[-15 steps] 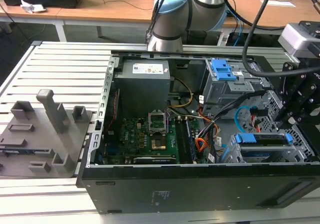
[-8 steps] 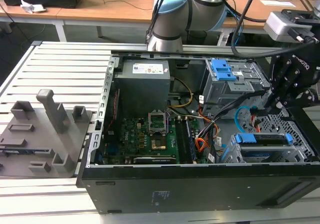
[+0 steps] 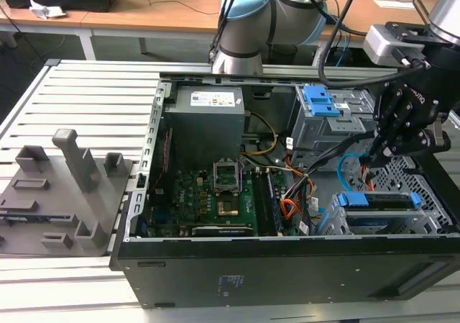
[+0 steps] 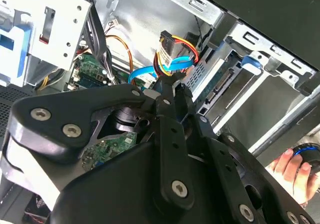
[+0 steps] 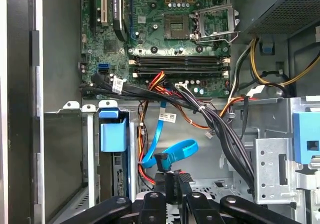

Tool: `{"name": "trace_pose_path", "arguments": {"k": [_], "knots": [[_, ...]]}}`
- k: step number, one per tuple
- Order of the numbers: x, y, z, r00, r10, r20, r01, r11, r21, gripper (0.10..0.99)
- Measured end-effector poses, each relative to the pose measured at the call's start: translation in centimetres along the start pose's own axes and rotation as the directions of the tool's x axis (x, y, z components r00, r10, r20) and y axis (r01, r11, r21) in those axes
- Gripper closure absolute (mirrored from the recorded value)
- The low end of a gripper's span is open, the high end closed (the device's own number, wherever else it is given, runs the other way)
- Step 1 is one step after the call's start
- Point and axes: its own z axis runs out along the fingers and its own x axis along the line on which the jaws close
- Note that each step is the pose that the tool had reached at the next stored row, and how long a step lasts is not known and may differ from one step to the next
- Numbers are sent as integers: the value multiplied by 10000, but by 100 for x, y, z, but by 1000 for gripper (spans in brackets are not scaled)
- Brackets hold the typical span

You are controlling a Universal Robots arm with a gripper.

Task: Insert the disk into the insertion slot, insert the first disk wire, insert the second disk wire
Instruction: 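Insert the first disk wire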

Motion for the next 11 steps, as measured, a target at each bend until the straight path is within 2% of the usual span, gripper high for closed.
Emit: {"name": "trace_pose_path", "arguments": {"k": [5, 7, 11], "knots": [[-5, -3, 82, 10000, 2, -10, -2, 10000, 2, 847], [-5, -3, 84, 10000, 2, -8, -2, 10000, 1, 847], [-32, 1, 29, 10000, 3, -29, -3, 10000, 1, 847]]}}
